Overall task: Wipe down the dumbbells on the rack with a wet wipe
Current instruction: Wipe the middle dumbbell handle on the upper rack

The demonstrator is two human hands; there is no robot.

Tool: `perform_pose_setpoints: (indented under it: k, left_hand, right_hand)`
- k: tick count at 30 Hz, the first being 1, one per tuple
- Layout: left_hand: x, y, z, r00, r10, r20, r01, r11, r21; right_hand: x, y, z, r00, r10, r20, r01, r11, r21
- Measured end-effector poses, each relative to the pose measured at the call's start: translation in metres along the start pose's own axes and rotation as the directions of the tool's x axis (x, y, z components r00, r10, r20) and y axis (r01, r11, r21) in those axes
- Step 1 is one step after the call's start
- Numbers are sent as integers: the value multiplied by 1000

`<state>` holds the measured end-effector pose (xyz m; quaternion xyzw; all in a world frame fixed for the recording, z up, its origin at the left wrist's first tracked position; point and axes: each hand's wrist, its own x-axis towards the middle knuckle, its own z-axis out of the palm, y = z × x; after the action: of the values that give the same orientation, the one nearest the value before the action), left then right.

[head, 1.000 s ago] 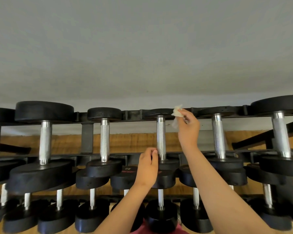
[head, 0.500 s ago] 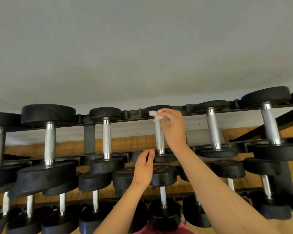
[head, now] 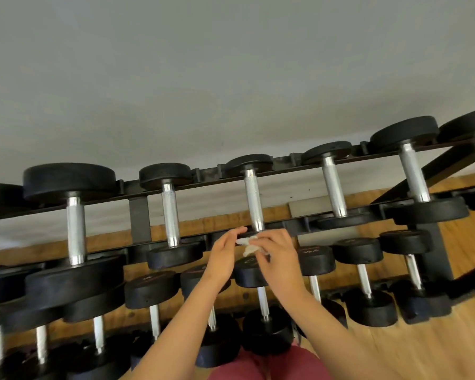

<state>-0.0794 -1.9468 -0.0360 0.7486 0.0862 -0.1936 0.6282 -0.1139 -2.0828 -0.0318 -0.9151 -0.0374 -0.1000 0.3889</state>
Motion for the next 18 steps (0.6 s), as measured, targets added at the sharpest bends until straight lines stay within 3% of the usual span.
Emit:
perform_pose_setpoints:
  k: [2,6,11,15,18]
  left_hand:
    - [0,1,-2,999,-22,34,23,999,-41]
    - [0,2,-3,999,-31,41,31,999,-19]
    - [-1,-2,-1,1000,-13,18,12,998,59]
    - [1,-5,8,998,44,-34,-42,998,56]
    - [0,-7,14,996,73,-59,-66,992,111]
  right_hand:
    - [6,-11,9,998,-54,14,54,998,-11]
    - [10,5,-2,999,-2,-35,0,999,-41]
    - [1,26,-23,950,266,-162,-254,963,92]
    - [10,12,-4,989,112,-99,-102,989,105]
    - [14,15,-2,987,146,-74,-133,979,156]
